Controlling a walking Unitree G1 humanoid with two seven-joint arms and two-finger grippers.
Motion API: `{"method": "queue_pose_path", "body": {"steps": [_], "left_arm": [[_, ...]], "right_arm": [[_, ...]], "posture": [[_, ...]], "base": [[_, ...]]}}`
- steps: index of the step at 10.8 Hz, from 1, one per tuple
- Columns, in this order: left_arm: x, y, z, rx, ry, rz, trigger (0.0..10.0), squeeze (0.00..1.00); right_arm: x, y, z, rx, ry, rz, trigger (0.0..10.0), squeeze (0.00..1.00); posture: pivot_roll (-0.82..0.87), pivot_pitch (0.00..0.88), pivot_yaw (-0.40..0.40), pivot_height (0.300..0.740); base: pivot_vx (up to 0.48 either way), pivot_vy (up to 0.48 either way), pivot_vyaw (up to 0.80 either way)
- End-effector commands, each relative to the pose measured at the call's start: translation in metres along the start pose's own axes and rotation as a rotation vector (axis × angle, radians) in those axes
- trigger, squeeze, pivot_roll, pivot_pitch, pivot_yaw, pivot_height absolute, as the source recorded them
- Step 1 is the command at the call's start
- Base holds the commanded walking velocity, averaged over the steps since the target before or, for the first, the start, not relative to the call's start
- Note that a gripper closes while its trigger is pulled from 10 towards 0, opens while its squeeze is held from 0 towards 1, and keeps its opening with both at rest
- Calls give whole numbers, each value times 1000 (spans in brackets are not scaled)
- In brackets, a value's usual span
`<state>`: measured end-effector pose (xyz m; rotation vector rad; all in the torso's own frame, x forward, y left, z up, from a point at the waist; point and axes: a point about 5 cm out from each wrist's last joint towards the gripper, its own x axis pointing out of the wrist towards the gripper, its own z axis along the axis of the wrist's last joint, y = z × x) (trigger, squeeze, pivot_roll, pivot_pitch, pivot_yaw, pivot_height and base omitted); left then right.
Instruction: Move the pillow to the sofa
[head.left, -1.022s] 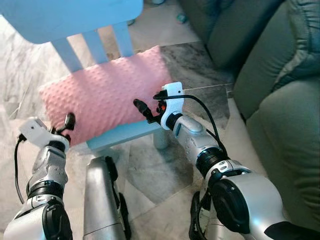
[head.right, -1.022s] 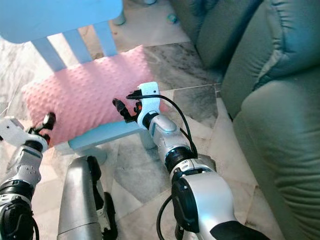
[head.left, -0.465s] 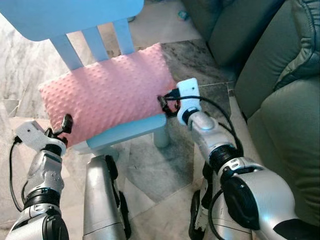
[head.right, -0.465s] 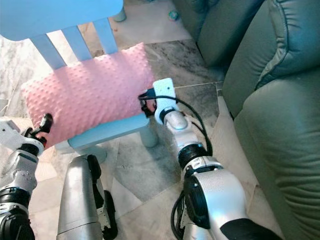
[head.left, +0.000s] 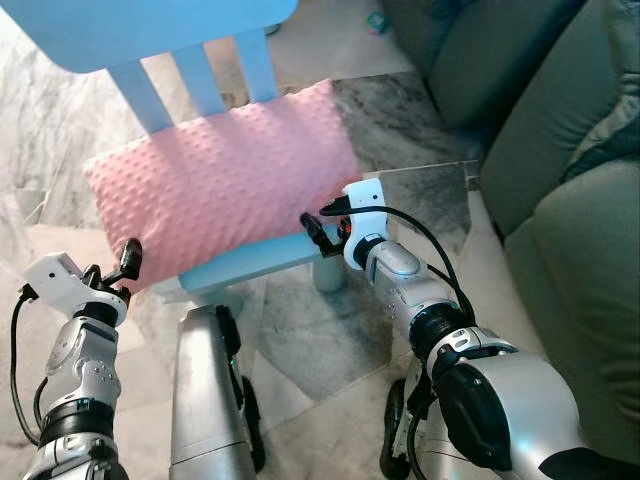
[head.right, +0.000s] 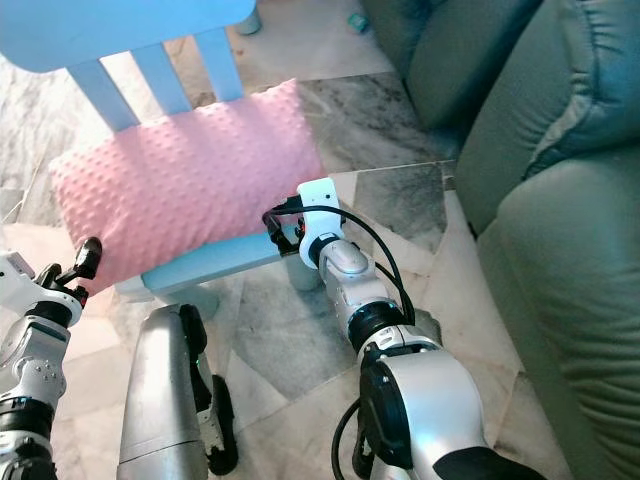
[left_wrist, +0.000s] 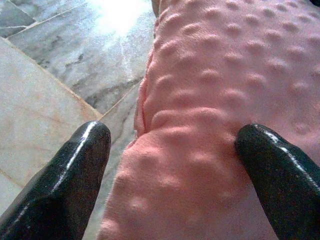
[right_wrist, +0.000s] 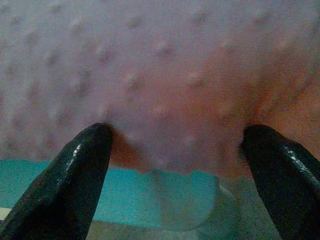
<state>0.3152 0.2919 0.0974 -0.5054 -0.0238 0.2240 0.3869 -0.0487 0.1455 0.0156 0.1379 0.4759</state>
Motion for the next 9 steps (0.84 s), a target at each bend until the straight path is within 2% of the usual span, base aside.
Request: {"method": "queue_pose_path", "body": {"steps": [1,2,3,4,5,7,8,9], "left_arm": [[-8,9,-9,4,39,27,10000,0],[-8,8,-9,8,37,27,10000,0],[-8,8,-3,22,12,27,10000,0],[-7,9,1,24,-1,33,10000,0],[-6,9,2,23,-10,37,10000,0],[-4,7,2,21,-11,41,10000,0],[-3,4,2,19,-14,34,10000,0],[-4,5,2,27,-7,39,10000,0]], "right_arm": [[-2,5,-14,-10,51,-6,10000,0],[0,2,-3,-60,10,-35,10000,0],[2,-5,20,-175,-79,-64,10000,0],[0,-13,29,-224,-118,-93,10000,863],[-2,-22,33,-228,-145,-135,10000,1000],[-7,-34,30,-302,-146,-213,10000,1000],[-12,-45,23,-294,-114,-257,10000,1000],[-13,-48,20,-253,-98,-263,10000,1000]], "posture": [[119,499,47,481],[116,502,45,481],[105,487,42,481],[93,480,41,481],[85,472,42,481],[76,458,45,481],[76,458,45,481],[90,457,47,481]], "base": [[0,0,0],[0,0,0],[0,0,0],[0,0,0],[0,0,0],[0,0,0],[0,0,0],[0,0,0]]}}
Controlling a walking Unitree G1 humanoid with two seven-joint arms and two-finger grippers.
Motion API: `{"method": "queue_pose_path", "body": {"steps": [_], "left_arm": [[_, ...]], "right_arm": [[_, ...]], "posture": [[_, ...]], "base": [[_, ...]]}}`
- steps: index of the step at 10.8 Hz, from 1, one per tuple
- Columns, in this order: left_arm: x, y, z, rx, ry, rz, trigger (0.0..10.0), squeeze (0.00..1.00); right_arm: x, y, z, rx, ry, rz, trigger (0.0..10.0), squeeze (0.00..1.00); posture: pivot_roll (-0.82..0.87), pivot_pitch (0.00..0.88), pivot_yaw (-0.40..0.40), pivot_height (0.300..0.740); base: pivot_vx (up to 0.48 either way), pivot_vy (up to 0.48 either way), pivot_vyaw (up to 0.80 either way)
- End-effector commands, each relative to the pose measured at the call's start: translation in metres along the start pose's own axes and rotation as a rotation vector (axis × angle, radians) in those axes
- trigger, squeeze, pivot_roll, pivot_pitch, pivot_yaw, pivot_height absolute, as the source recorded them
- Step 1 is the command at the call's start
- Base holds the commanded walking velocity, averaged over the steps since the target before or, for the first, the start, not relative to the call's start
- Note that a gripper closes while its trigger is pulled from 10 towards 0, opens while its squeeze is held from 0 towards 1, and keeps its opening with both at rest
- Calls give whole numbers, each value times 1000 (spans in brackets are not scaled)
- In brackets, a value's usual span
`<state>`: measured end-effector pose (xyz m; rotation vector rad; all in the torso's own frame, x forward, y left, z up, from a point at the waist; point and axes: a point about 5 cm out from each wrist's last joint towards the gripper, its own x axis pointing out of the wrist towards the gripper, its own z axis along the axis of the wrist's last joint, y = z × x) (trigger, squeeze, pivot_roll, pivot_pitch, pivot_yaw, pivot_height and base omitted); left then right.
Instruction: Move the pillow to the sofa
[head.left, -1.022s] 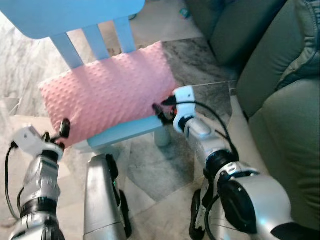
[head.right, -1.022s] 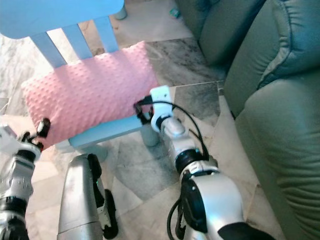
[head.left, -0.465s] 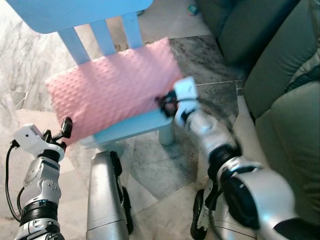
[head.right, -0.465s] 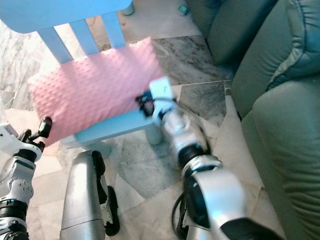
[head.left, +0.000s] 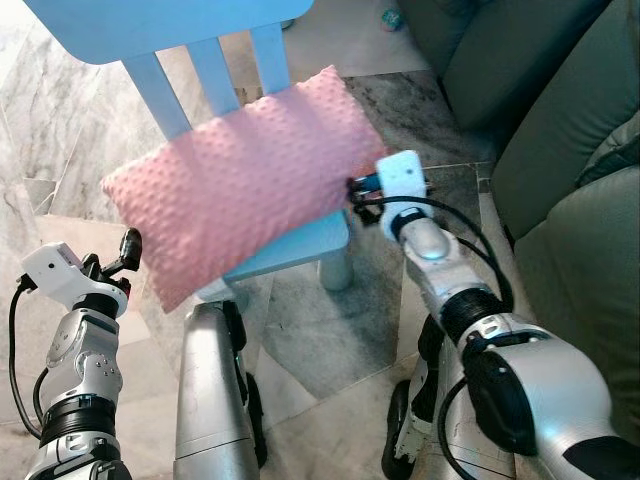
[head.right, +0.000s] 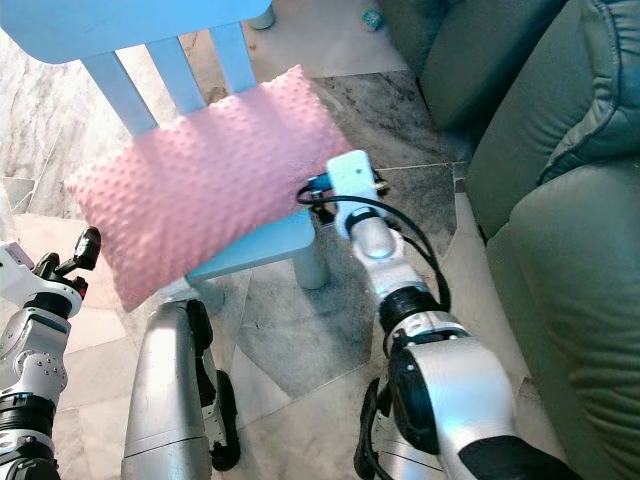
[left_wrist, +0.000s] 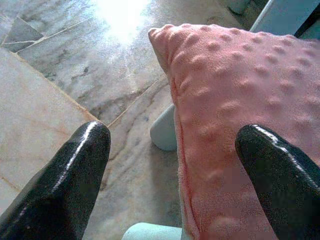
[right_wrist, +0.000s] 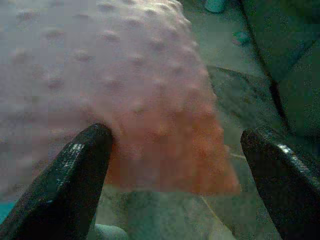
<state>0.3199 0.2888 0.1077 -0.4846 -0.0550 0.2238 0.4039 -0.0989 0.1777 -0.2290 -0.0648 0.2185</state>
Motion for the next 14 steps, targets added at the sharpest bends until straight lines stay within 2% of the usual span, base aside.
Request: {"method": "queue_pose_path", "body": {"steps": [1,4,5,6,7,8,9,10,11,13,14], "left_arm": [[-8,14,-6,17,35,51,10000,0],[-8,12,-12,20,57,58,10000,0],[-8,11,-18,14,101,64,10000,0],[-7,8,-21,-52,106,62,10000,0],[-5,-1,-23,-142,106,26,10000,0],[1,-23,-30,-237,128,-43,10000,0],[3,-35,-35,-227,148,-74,10000,0],[5,-46,-41,-210,174,-99,10000,0],[7,-50,-44,-187,195,-101,10000,0],[8,-47,-42,-189,193,-92,10000,0],[8,-39,-39,-148,194,-66,10000,0]], "right_arm": [[-3,8,-12,66,57,30,10000,1000],[-4,37,-12,118,55,188,10000,1000],[-4,40,-9,118,31,239,10000,643],[-3,36,-6,148,19,234,10000,486],[-3,34,-5,168,13,235,10000,478],[-4,35,-4,189,-10,273,10000,455],[-7,38,-7,196,-14,312,10000,349],[-10,42,-13,206,-11,355,10000,122],[-15,46,-20,219,-4,393,10000,0],[-21,49,-29,229,1,425,10000,0],[-24,50,-32,231,-2,441,10000,0]], "posture": [[90,459,47,481],[89,463,50,481],[80,461,50,481],[80,461,50,481],[65,458,48,481],[37,458,41,481],[20,454,38,481],[1,449,38,481],[-13,437,38,481],[-27,414,39,481],[-34,398,41,481]], "base": [[0,0,0],[0,0,0],[0,0,0],[0,0,0],[0,0,0],[0,0,0],[0,0,0],[0,0,0],[0,0,0],[0,0,0],[0,0,0]]}}
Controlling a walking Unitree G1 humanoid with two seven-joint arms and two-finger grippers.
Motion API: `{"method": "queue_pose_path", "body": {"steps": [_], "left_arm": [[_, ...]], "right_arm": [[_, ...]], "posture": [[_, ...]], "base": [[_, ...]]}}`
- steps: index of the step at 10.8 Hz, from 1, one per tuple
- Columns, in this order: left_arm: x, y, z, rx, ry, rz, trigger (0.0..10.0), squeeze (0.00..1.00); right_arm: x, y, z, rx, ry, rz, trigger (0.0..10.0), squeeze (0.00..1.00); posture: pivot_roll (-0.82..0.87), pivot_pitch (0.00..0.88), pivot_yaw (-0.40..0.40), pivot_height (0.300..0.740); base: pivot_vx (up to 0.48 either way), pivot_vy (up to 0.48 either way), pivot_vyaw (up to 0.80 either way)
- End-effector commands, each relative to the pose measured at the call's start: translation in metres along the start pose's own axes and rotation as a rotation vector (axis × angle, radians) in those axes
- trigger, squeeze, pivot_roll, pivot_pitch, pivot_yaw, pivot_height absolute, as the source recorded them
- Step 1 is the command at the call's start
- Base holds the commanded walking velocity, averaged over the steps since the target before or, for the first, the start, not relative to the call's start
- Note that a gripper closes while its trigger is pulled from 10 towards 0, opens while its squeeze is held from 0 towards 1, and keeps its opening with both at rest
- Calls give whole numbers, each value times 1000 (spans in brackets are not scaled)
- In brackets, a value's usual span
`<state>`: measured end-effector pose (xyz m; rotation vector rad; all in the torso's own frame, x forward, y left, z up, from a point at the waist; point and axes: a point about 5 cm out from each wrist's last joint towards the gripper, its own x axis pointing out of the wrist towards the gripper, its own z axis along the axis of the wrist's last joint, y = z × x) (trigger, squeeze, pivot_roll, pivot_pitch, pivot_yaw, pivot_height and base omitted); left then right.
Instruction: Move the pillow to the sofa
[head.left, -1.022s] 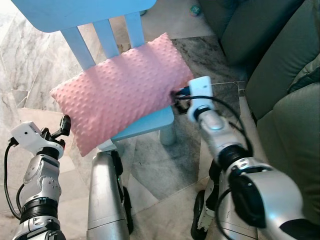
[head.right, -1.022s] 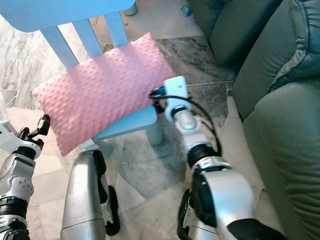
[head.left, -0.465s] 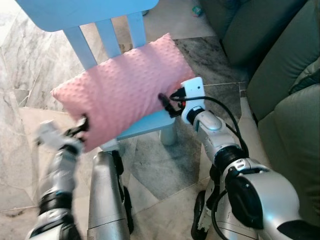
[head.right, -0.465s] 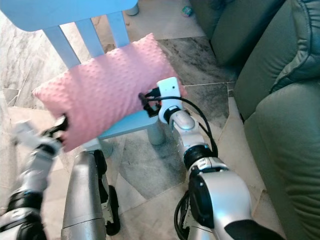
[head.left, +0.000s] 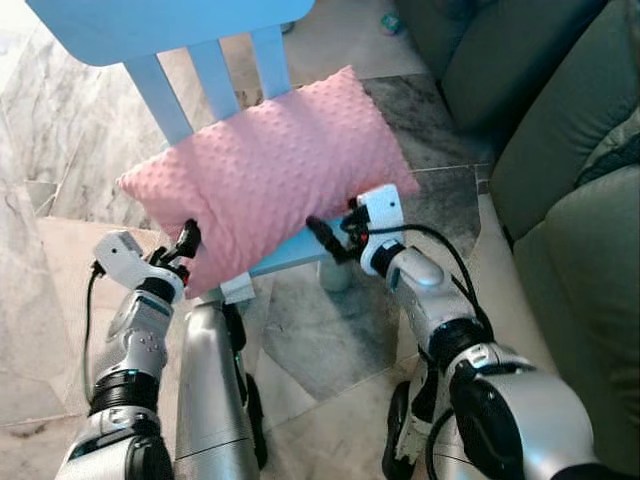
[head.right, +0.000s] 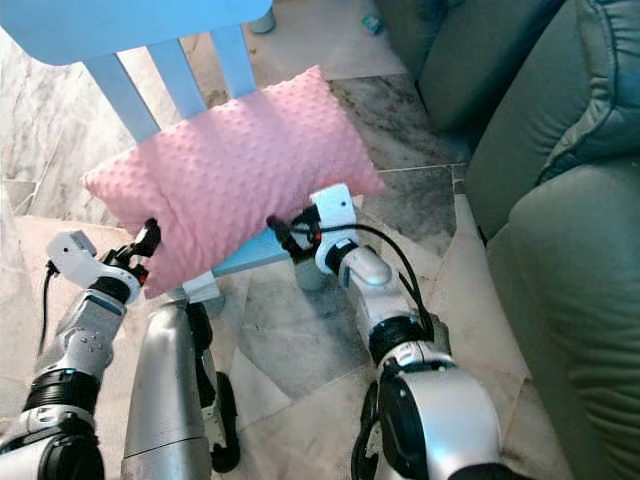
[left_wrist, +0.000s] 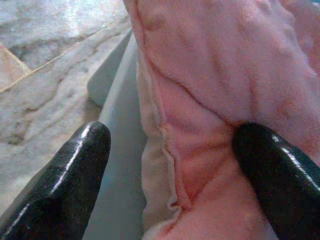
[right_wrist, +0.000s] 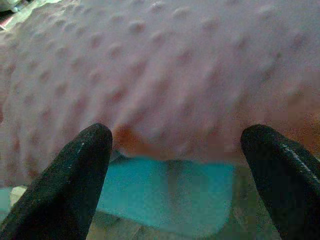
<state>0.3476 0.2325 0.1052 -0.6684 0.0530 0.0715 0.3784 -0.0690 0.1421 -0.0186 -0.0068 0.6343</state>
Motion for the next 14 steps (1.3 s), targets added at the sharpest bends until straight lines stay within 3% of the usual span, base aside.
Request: {"method": "queue_pose_path", "body": {"steps": [1,4,6,8,10,11,12,14], "left_arm": [[-8,18,-5,46,31,70,10000,0],[-24,49,31,230,-115,263,10000,0],[-42,57,52,297,-223,327,10000,0],[-57,47,60,326,-297,331,10000,0],[-72,27,44,334,-275,271,10000,0],[-82,18,29,333,-253,246,10000,0],[-89,9,21,390,-252,207,10000,0],[-102,-15,10,467,-236,110,10000,0]], "right_arm": [[-1,9,-8,15,9,37,10000,0],[-2,8,-4,22,-15,67,10000,0],[-4,6,-5,25,-21,67,10000,0],[-2,9,-6,50,-19,61,10000,0],[1,21,-9,45,3,97,10000,0],[2,28,-10,76,-21,121,10000,0],[2,29,-4,48,-76,105,10000,0],[-6,18,12,-7,-192,24,10000,0]], "posture": [[-34,394,41,481],[-62,314,36,481],[-66,263,32,481],[-59,197,29,481],[-53,155,27,481],[-49,138,26,481],[-49,122,26,481],[-66,105,38,481]], "base": [[0,0,0],[0,0,0],[0,0,0],[0,0,0],[0,0,0],[0,0,0],[0,0,0],[0,0,0]]}}
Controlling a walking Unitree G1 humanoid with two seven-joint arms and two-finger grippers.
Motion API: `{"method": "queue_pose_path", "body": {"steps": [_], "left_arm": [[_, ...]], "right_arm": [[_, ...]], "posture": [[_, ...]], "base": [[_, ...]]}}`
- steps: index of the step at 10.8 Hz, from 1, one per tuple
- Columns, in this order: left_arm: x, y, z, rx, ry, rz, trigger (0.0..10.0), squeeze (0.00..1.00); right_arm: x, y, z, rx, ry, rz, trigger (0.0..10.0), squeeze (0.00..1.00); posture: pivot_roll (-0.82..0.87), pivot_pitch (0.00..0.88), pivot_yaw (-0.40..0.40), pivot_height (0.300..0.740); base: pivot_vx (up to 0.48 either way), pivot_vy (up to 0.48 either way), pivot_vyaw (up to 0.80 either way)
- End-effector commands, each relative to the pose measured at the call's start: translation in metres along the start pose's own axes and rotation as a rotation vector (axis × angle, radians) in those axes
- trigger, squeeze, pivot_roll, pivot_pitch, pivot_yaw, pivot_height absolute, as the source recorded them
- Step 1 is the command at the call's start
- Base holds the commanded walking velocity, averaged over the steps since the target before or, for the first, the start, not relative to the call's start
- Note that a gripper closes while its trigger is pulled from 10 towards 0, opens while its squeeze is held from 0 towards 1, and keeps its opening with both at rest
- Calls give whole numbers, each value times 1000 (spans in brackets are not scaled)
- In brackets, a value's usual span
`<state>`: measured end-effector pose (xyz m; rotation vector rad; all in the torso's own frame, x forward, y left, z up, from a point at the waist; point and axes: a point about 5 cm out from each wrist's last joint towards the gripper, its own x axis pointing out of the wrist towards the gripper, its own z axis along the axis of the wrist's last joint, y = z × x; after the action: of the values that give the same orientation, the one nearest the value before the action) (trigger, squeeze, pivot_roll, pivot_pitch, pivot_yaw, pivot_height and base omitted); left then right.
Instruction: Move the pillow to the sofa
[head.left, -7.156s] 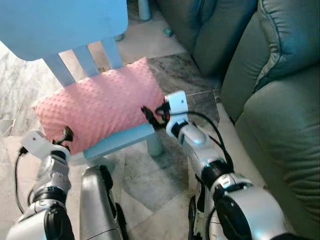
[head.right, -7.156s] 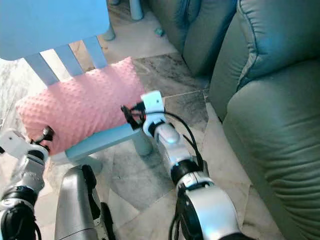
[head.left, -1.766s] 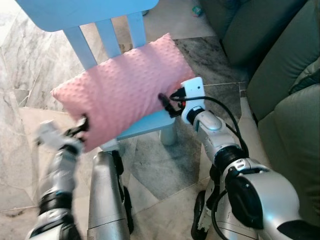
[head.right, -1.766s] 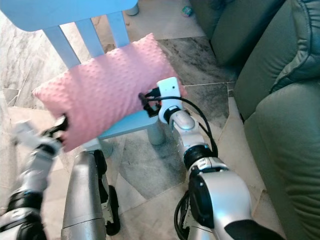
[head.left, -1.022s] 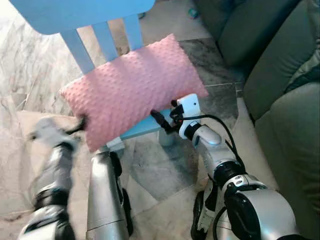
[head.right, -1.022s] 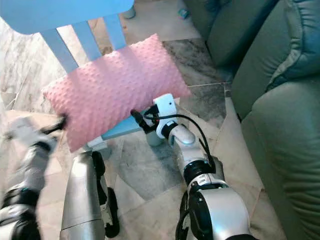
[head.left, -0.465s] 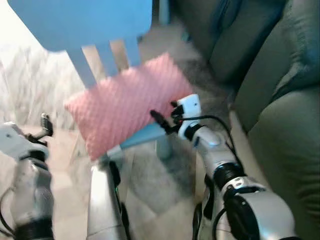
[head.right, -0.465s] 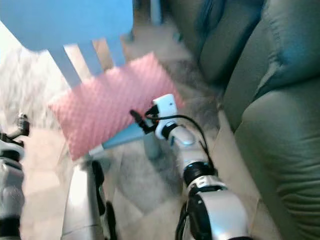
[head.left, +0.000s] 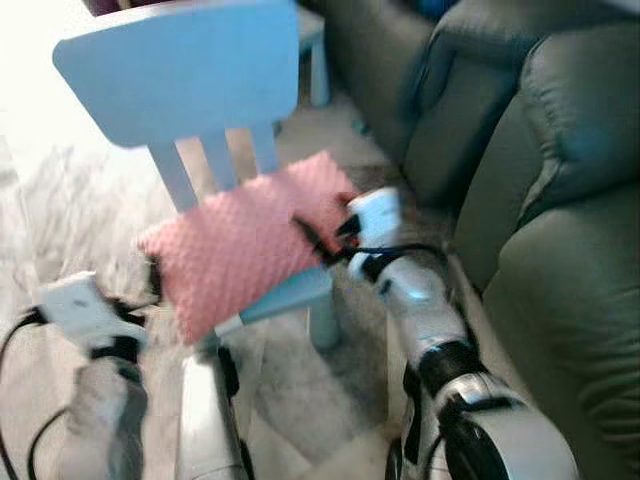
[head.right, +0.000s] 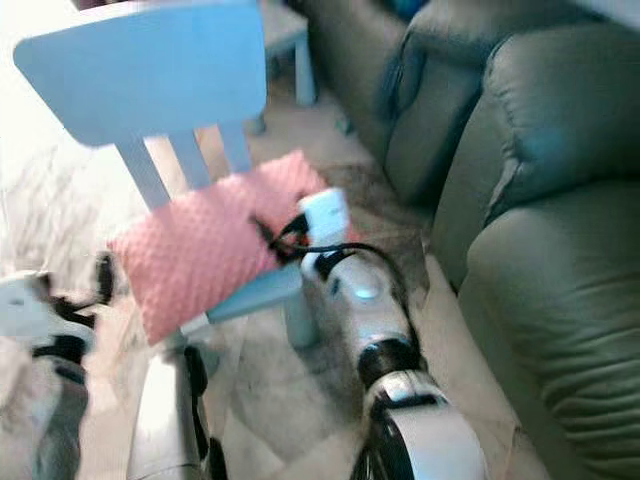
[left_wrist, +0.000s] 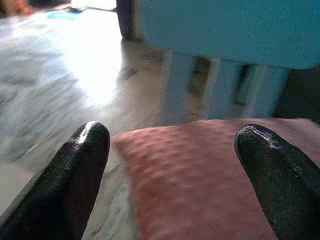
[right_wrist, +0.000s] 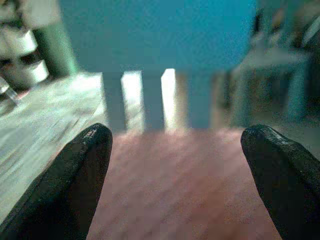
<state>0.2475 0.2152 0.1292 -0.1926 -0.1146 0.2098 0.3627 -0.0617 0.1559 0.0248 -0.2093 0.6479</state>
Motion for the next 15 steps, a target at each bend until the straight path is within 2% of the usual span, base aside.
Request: {"method": "queue_pose_path", "body": {"steps": [1,3,4,5,7,9,13,15], "left_arm": [[-10,-11,0,45,18,-73,10000,0],[-28,-25,-7,106,57,-187,10000,0],[-30,-26,-9,124,65,-206,10000,0],[-27,-27,-10,103,66,-193,10000,0],[-16,-40,-8,81,32,-215,10000,0],[-14,-47,-9,79,20,-240,10000,0],[-10,-45,-9,71,10,-206,10000,0],[-9,-39,-12,95,22,-125,10000,0]], "right_arm": [[-9,-3,1,-18,-20,-36,10000,0],[-36,-16,-1,-60,0,-173,10000,0],[-43,-19,-2,-63,7,-220,10000,0],[-48,-22,-2,-59,0,-271,10000,0],[-40,-23,17,-48,-48,-295,10000,0],[-36,-28,24,-51,-50,-307,10000,0],[-31,-28,30,-46,-48,-300,10000,0],[-30,-28,32,-51,-45,-278,10000,0]], "posture": [[-81,94,52,481],[-110,81,80,481],[-131,73,89,481],[-144,64,89,481],[-164,37,81,494],[-168,20,75,528],[-166,20,77,595],[-166,25,70,634]], "base": [[0,0,0],[0,0,0],[0,0,0],[0,0,0],[0,0,0],[0,0,0],[0,0,0],[0,0,0]]}}
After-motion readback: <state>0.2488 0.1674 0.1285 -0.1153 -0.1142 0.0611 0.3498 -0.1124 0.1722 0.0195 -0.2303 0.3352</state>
